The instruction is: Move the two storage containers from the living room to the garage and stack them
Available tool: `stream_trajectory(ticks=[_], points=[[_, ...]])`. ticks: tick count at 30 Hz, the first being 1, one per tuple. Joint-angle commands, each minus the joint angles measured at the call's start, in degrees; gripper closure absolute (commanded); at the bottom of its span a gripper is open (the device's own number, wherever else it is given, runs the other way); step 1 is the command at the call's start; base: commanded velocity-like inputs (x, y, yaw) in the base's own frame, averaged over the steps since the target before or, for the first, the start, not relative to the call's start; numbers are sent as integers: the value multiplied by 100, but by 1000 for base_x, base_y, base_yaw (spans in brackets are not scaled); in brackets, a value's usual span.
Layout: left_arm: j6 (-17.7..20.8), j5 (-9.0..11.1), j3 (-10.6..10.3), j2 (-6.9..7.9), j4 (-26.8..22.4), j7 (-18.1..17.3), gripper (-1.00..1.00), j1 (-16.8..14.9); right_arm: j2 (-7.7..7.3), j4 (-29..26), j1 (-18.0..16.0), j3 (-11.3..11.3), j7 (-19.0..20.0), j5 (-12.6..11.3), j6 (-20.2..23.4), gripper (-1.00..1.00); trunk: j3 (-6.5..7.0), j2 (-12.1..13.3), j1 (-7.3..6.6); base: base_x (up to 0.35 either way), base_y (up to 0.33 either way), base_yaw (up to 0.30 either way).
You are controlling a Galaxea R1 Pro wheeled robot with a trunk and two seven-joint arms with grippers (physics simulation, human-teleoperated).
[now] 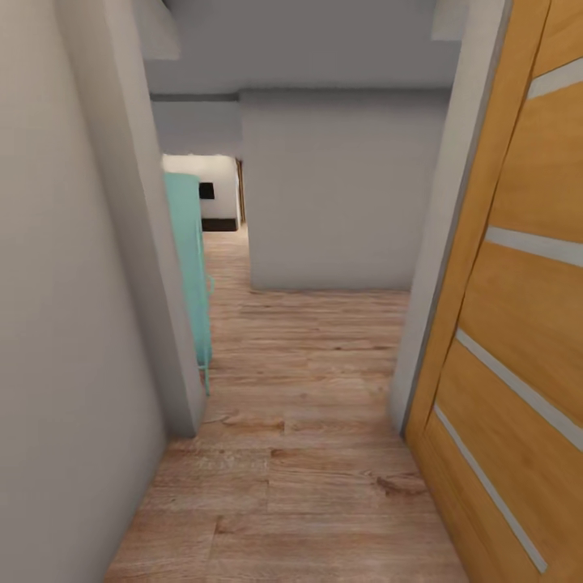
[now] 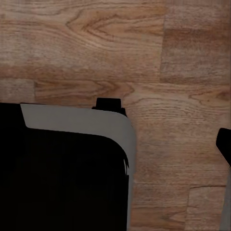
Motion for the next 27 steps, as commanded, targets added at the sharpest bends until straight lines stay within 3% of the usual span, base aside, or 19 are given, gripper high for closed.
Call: stream_trajectory(ticks=[1, 27], points=[[-6, 11, 33, -2, -1, 0, -100, -1, -1, 16, -7, 47, 19, -20, -32, -100, -5, -2, 3, 322, 0, 4], [-1, -3, 25, -2, 6, 0, -100, -1, -62, 17, -7, 107, 25, 38, -39, -100, -5, -2, 3, 322, 0, 0]])
